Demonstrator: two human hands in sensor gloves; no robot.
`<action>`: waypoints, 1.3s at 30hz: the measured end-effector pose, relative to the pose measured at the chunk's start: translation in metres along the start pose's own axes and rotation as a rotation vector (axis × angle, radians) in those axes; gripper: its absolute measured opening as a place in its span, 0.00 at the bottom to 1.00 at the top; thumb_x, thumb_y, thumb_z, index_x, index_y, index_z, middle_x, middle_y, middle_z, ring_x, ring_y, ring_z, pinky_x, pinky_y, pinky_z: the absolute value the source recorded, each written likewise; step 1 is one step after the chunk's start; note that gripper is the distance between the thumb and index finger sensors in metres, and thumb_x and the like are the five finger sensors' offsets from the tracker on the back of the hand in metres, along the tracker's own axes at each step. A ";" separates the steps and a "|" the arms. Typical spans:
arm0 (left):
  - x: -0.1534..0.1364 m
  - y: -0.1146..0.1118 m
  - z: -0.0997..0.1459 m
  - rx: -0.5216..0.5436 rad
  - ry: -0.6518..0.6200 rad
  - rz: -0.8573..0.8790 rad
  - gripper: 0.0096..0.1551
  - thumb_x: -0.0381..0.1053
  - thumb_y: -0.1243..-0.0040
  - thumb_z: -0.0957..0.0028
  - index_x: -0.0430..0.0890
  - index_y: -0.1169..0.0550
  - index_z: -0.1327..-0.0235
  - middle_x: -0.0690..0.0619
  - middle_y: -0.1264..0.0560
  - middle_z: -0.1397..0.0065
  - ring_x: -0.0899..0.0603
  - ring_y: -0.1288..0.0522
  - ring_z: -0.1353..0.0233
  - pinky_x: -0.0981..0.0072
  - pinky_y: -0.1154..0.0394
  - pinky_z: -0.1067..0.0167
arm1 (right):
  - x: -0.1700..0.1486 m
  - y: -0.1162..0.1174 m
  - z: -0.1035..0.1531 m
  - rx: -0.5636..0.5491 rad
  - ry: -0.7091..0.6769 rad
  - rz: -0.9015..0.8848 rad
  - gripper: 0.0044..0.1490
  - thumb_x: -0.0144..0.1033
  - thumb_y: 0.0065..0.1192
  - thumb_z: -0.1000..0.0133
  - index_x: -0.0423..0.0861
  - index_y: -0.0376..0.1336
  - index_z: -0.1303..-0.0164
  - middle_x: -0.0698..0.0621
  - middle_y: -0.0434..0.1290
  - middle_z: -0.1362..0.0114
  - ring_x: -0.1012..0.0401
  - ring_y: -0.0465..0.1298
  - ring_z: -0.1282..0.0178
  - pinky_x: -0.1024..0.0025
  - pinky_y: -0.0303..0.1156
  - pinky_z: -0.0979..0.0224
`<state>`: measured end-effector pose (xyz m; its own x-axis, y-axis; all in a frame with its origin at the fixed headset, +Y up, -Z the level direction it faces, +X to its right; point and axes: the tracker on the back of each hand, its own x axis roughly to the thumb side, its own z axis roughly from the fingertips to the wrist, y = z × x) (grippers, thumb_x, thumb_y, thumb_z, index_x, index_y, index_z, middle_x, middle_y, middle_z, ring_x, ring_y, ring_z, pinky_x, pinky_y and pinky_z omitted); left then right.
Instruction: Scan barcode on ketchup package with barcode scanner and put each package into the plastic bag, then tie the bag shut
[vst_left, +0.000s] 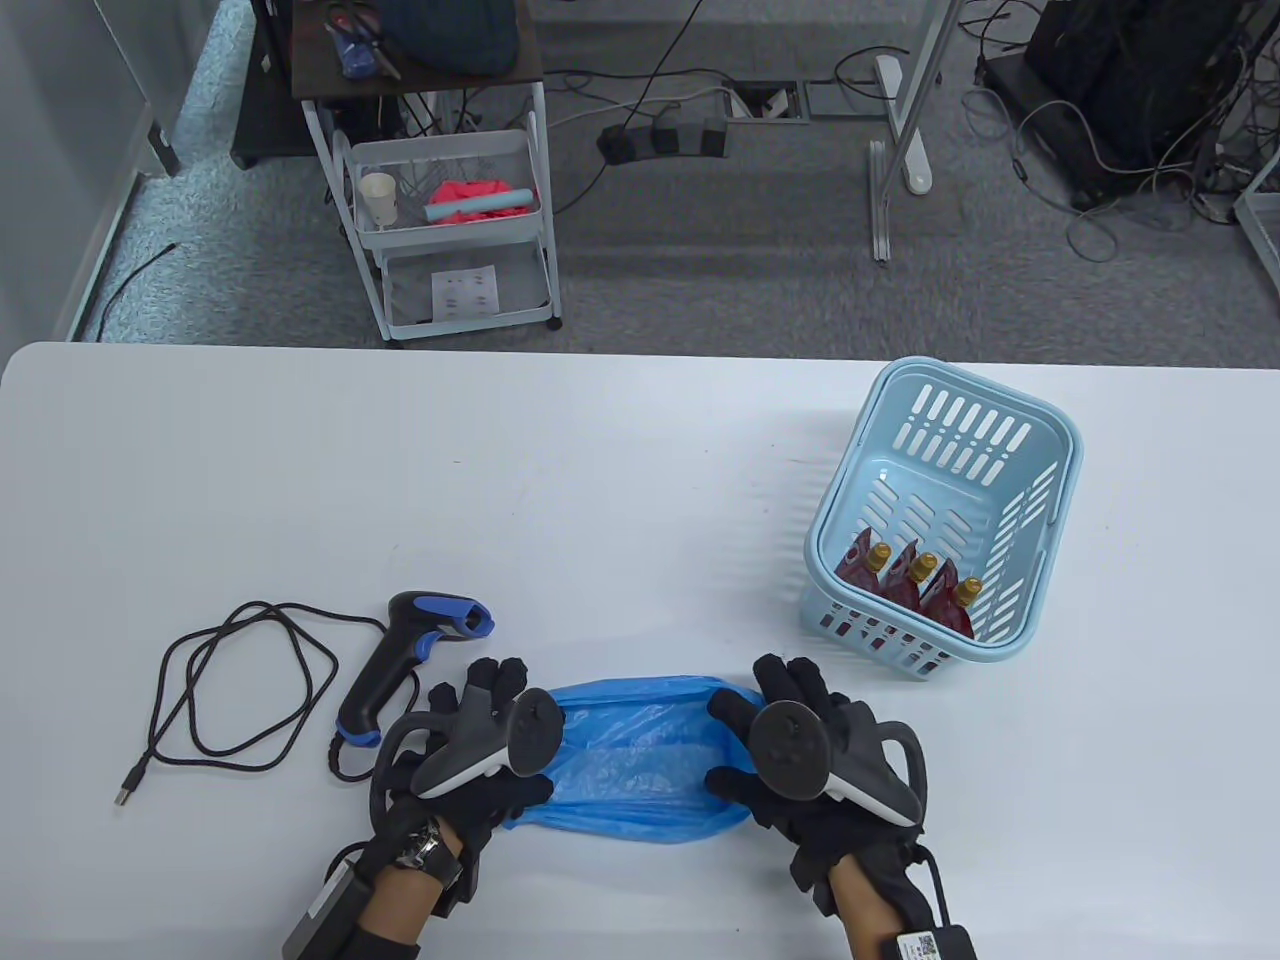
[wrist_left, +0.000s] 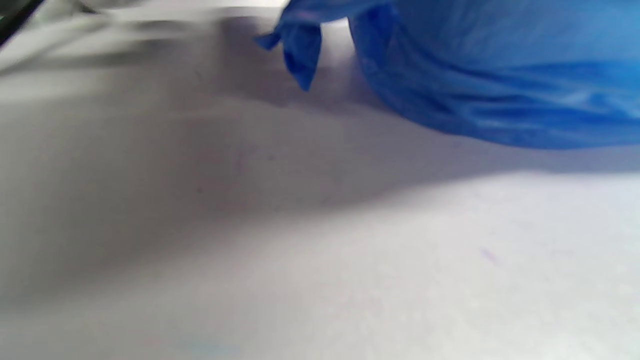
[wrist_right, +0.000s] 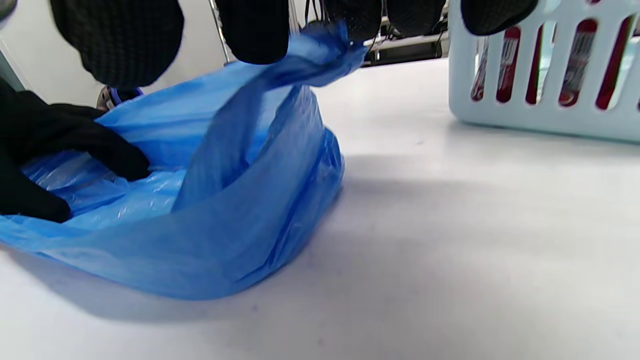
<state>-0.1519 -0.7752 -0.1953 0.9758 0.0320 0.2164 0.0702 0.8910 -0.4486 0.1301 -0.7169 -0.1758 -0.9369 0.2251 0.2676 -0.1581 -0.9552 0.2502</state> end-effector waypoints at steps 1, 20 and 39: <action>0.000 0.000 0.000 0.000 0.000 0.000 0.48 0.66 0.33 0.57 0.64 0.38 0.21 0.50 0.55 0.12 0.33 0.54 0.11 0.30 0.49 0.20 | -0.001 -0.001 0.002 -0.023 0.005 0.005 0.49 0.61 0.60 0.47 0.54 0.52 0.17 0.38 0.44 0.11 0.37 0.44 0.14 0.31 0.49 0.20; -0.004 0.010 0.002 0.063 -0.038 0.169 0.41 0.69 0.40 0.54 0.65 0.32 0.23 0.49 0.51 0.12 0.32 0.50 0.12 0.32 0.46 0.21 | -0.017 0.008 0.016 -0.056 0.084 0.030 0.59 0.69 0.52 0.46 0.51 0.38 0.12 0.37 0.34 0.11 0.36 0.33 0.14 0.27 0.33 0.21; -0.012 0.033 0.018 0.153 -0.119 0.309 0.40 0.70 0.40 0.54 0.62 0.28 0.24 0.48 0.48 0.12 0.32 0.47 0.13 0.32 0.43 0.22 | -0.020 0.006 0.017 -0.073 0.093 0.012 0.59 0.68 0.53 0.46 0.51 0.38 0.12 0.36 0.34 0.11 0.36 0.33 0.14 0.27 0.34 0.21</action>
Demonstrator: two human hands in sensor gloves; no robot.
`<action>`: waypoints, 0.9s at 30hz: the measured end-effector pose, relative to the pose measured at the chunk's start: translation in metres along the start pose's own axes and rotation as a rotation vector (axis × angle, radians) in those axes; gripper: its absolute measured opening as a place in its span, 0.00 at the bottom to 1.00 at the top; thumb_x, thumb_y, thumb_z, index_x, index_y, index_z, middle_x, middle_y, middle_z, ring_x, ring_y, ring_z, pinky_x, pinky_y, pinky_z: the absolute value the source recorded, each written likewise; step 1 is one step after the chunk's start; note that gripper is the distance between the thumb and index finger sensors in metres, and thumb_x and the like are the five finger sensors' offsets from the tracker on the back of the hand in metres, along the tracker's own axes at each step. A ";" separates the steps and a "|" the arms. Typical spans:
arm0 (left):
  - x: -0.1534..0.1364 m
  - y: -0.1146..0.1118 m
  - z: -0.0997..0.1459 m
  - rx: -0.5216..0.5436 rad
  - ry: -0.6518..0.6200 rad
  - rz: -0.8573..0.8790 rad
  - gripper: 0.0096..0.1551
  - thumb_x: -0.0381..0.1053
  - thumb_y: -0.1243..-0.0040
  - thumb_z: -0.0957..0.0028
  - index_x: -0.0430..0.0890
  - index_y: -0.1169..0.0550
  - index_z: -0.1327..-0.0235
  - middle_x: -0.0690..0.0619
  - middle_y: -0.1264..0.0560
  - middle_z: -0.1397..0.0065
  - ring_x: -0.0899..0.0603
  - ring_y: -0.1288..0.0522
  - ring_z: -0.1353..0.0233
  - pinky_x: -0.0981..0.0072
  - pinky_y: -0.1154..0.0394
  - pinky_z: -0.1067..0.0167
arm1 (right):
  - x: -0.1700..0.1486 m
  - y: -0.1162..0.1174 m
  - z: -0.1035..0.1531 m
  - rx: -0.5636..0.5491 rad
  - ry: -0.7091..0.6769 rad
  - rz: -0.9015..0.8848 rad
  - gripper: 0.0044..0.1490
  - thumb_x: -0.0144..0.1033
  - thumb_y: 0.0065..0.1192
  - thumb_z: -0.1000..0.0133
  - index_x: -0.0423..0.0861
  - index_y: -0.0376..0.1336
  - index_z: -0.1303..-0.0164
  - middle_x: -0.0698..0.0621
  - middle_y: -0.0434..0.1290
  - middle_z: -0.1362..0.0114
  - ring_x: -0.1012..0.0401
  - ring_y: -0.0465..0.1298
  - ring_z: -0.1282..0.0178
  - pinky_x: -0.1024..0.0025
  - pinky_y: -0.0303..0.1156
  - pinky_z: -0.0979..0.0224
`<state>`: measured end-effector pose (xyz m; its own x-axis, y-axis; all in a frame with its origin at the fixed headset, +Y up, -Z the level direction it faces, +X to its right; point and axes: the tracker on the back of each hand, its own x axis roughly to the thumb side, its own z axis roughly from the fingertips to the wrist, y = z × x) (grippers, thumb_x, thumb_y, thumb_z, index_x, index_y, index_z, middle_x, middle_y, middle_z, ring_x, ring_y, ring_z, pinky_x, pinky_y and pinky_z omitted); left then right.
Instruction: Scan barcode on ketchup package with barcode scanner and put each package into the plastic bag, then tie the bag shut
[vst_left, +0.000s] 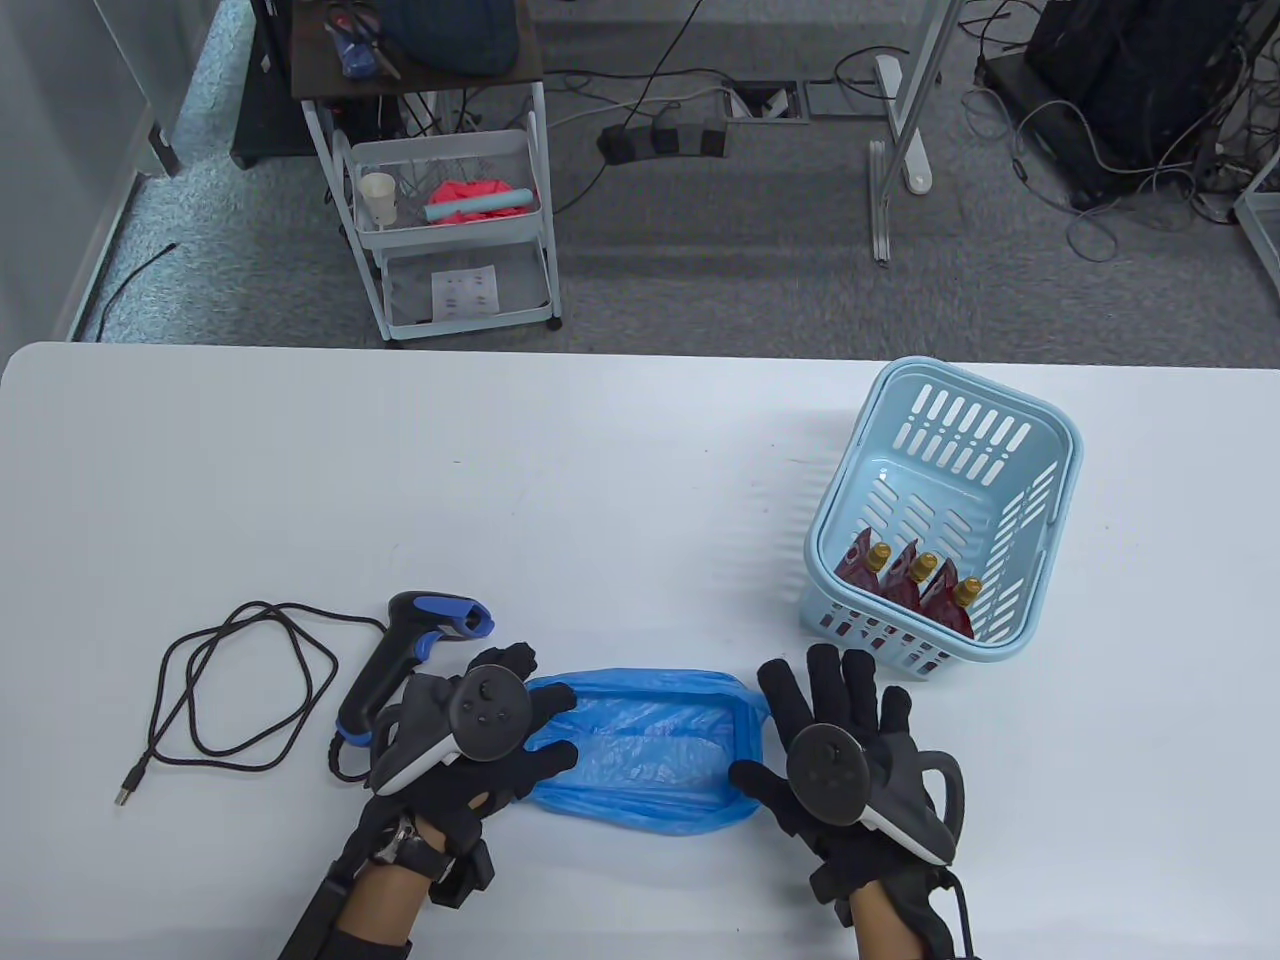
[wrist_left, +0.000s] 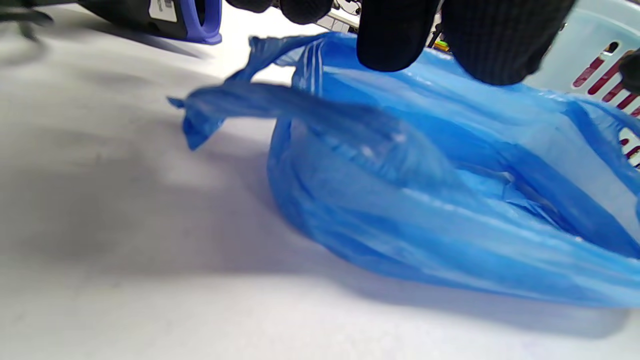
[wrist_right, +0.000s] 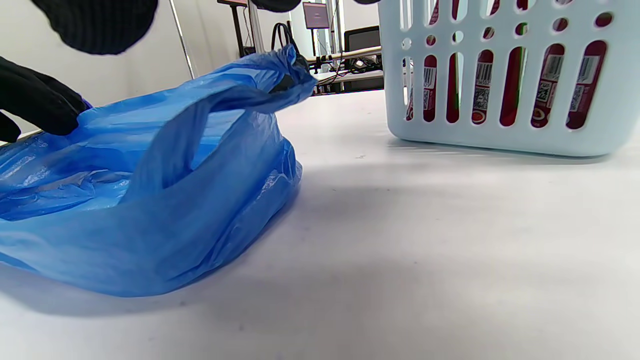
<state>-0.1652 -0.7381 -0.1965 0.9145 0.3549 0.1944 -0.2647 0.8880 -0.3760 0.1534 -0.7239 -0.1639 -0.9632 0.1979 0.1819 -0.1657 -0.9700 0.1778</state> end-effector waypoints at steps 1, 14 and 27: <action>0.000 0.002 0.001 0.007 -0.003 0.005 0.41 0.70 0.40 0.54 0.61 0.28 0.24 0.48 0.48 0.12 0.32 0.47 0.13 0.32 0.44 0.22 | 0.000 0.000 0.000 0.001 0.001 -0.001 0.59 0.68 0.53 0.46 0.52 0.37 0.12 0.37 0.34 0.11 0.36 0.33 0.14 0.27 0.33 0.21; -0.008 0.031 0.016 0.117 0.012 0.055 0.42 0.70 0.41 0.54 0.61 0.29 0.23 0.48 0.47 0.12 0.32 0.47 0.13 0.32 0.44 0.22 | -0.001 -0.001 0.000 0.004 0.003 -0.006 0.59 0.68 0.53 0.46 0.51 0.38 0.12 0.36 0.34 0.11 0.36 0.33 0.14 0.27 0.34 0.21; -0.048 0.056 0.015 0.223 0.249 0.025 0.45 0.70 0.43 0.52 0.56 0.34 0.20 0.47 0.44 0.13 0.31 0.44 0.15 0.34 0.40 0.24 | -0.001 -0.001 0.000 -0.003 -0.010 -0.024 0.59 0.68 0.54 0.46 0.51 0.38 0.12 0.36 0.34 0.11 0.36 0.33 0.14 0.27 0.34 0.21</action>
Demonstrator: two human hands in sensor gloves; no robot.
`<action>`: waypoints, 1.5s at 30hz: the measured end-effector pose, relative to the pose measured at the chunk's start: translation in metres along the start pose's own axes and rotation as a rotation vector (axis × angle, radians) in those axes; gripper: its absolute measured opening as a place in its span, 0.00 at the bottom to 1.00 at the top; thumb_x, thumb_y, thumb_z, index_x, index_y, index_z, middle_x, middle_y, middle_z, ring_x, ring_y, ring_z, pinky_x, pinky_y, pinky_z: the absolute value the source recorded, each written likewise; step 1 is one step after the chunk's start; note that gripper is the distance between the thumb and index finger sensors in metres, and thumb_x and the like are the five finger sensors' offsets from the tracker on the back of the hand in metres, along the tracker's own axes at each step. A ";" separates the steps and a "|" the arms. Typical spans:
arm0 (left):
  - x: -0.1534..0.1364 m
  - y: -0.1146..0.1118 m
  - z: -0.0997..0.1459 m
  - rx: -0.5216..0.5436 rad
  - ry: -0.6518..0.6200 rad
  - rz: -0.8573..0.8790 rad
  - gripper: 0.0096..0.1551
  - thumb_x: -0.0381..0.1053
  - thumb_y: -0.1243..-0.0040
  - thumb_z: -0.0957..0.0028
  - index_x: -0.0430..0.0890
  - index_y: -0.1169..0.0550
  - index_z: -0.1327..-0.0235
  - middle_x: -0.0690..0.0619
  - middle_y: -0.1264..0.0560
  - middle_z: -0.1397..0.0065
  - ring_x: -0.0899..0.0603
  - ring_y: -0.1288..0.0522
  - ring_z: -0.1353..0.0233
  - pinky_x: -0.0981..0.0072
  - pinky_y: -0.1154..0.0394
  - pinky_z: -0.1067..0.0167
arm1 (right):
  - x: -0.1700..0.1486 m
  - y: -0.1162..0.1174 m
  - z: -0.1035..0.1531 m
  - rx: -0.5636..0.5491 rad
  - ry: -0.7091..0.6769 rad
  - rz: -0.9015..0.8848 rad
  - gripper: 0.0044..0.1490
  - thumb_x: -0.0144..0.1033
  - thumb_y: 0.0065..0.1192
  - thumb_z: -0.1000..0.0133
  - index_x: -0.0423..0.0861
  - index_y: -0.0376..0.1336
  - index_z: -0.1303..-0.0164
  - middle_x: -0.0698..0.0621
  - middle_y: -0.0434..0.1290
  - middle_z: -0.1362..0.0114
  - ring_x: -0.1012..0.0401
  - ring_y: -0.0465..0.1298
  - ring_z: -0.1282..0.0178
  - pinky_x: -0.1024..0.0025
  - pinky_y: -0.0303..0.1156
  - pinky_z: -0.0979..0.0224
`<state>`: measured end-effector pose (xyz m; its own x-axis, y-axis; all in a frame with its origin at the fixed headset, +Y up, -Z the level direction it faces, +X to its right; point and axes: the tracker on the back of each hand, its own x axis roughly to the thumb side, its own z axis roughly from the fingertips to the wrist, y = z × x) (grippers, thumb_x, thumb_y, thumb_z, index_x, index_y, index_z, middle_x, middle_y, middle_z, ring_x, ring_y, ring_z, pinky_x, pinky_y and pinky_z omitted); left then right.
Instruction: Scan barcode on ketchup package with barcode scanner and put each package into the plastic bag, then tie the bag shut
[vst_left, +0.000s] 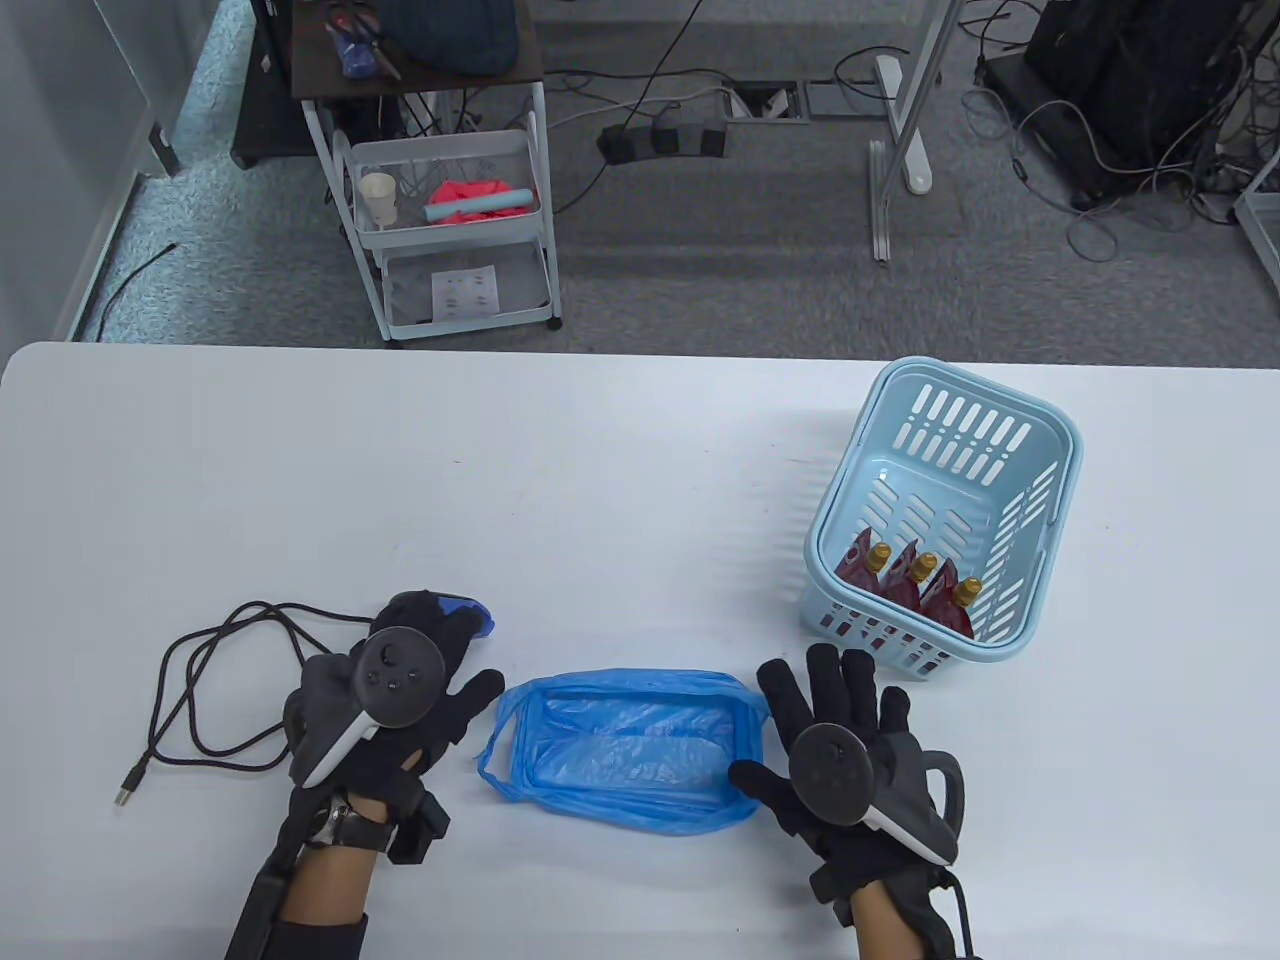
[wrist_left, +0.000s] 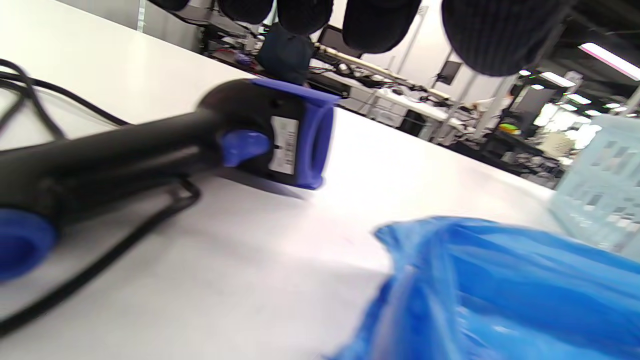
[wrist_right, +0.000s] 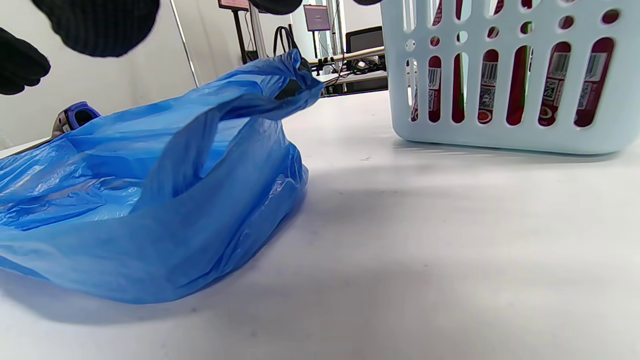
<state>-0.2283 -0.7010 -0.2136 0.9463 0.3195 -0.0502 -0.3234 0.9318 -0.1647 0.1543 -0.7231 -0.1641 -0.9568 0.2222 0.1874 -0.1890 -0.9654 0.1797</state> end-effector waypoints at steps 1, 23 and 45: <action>-0.004 0.001 -0.004 -0.019 0.041 -0.017 0.45 0.70 0.43 0.52 0.56 0.34 0.20 0.47 0.44 0.14 0.31 0.43 0.15 0.34 0.39 0.24 | 0.001 0.001 0.000 0.001 -0.006 0.007 0.59 0.68 0.54 0.46 0.51 0.38 0.12 0.36 0.34 0.11 0.36 0.33 0.14 0.27 0.35 0.21; -0.052 -0.014 -0.046 -0.193 0.450 -0.119 0.51 0.71 0.43 0.53 0.48 0.37 0.19 0.42 0.33 0.21 0.31 0.25 0.28 0.43 0.26 0.35 | 0.001 0.001 0.001 0.005 -0.018 -0.022 0.59 0.67 0.54 0.46 0.51 0.39 0.12 0.36 0.35 0.11 0.36 0.33 0.14 0.27 0.35 0.21; -0.051 -0.036 -0.057 -0.208 0.455 0.004 0.51 0.61 0.33 0.55 0.45 0.39 0.20 0.44 0.34 0.23 0.33 0.28 0.27 0.41 0.30 0.30 | -0.002 0.000 0.000 0.022 -0.013 -0.049 0.58 0.66 0.54 0.46 0.51 0.39 0.12 0.36 0.35 0.11 0.36 0.33 0.14 0.27 0.35 0.21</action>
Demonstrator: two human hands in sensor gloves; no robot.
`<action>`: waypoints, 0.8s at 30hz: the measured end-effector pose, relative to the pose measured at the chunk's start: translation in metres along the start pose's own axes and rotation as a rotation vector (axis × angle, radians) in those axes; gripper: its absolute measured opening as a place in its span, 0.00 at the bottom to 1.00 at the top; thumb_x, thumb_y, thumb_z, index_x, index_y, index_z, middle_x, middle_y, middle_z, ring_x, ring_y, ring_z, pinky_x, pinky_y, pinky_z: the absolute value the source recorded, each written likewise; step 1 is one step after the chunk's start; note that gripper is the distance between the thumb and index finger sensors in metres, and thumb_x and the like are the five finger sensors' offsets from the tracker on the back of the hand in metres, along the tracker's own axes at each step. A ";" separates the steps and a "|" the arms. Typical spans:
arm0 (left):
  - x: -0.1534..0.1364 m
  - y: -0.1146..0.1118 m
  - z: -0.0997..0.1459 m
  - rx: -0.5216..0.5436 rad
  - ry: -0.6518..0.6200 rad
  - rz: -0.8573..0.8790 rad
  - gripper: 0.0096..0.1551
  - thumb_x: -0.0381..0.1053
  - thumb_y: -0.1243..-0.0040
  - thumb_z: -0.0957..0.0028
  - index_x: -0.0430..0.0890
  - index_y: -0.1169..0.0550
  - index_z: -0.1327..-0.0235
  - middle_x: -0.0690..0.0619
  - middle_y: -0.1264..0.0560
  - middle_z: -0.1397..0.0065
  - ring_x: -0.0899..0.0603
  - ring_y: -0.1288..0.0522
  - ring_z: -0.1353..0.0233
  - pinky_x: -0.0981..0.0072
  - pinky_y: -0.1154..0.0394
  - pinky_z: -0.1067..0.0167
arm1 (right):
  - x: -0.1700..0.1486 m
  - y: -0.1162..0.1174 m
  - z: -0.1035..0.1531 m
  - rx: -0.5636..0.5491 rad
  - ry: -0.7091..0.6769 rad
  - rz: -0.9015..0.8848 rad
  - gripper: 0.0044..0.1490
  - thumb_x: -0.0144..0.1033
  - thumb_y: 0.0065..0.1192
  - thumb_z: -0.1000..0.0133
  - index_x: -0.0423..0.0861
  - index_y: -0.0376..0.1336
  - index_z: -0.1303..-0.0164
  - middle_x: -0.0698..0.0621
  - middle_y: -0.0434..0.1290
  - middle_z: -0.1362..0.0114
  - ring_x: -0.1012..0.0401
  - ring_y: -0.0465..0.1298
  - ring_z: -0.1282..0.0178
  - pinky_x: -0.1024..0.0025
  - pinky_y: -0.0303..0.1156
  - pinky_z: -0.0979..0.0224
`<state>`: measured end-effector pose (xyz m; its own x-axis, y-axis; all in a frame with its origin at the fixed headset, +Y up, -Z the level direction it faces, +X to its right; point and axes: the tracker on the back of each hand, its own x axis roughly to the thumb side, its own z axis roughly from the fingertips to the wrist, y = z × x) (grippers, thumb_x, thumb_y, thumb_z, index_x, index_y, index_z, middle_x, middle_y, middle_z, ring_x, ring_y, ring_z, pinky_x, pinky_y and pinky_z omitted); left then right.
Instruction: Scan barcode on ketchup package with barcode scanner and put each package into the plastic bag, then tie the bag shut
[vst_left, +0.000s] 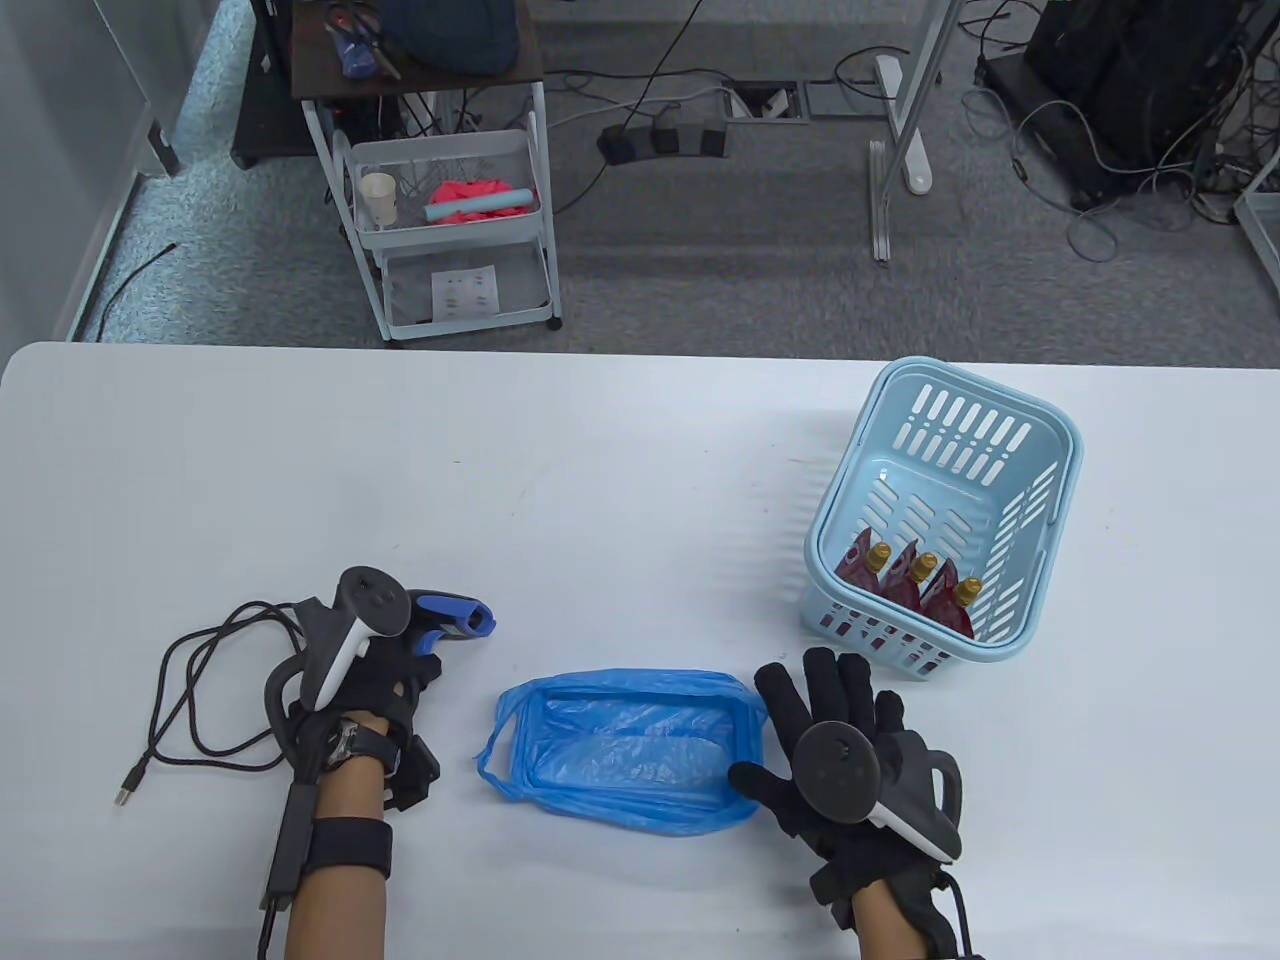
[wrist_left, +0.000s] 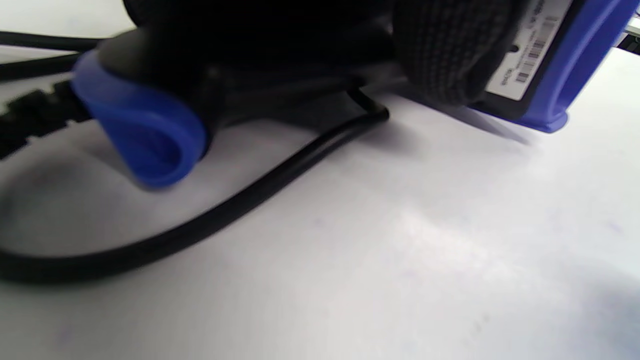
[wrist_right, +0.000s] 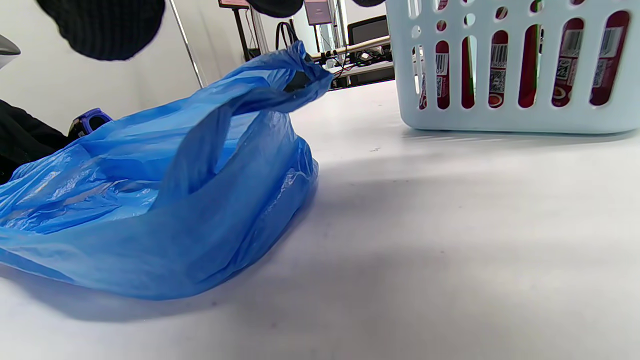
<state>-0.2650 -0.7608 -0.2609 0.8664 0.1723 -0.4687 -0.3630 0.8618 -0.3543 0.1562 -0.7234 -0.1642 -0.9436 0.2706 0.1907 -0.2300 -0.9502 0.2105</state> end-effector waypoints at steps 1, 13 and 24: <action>0.000 0.000 0.000 0.003 -0.002 -0.001 0.52 0.61 0.33 0.56 0.45 0.39 0.20 0.45 0.34 0.23 0.33 0.28 0.28 0.41 0.30 0.30 | 0.000 0.000 0.000 0.001 0.000 -0.001 0.58 0.66 0.54 0.46 0.51 0.39 0.12 0.36 0.35 0.11 0.36 0.33 0.14 0.27 0.35 0.21; 0.003 0.002 0.001 -0.021 -0.012 -0.019 0.56 0.60 0.29 0.60 0.46 0.40 0.19 0.46 0.34 0.26 0.37 0.28 0.32 0.45 0.28 0.33 | 0.001 0.001 -0.001 0.006 -0.008 -0.005 0.58 0.67 0.54 0.46 0.51 0.39 0.12 0.36 0.34 0.11 0.36 0.33 0.14 0.27 0.35 0.21; 0.008 0.008 0.002 -0.082 -0.039 -0.012 0.58 0.61 0.26 0.63 0.49 0.40 0.19 0.51 0.33 0.31 0.41 0.27 0.37 0.48 0.26 0.37 | 0.003 0.006 -0.004 0.043 -0.012 -0.022 0.58 0.67 0.54 0.46 0.51 0.39 0.12 0.36 0.34 0.11 0.36 0.33 0.14 0.27 0.35 0.21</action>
<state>-0.2600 -0.7518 -0.2661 0.8829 0.1825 -0.4326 -0.3784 0.8221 -0.4255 0.1513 -0.7288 -0.1664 -0.9354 0.2932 0.1974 -0.2396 -0.9366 0.2558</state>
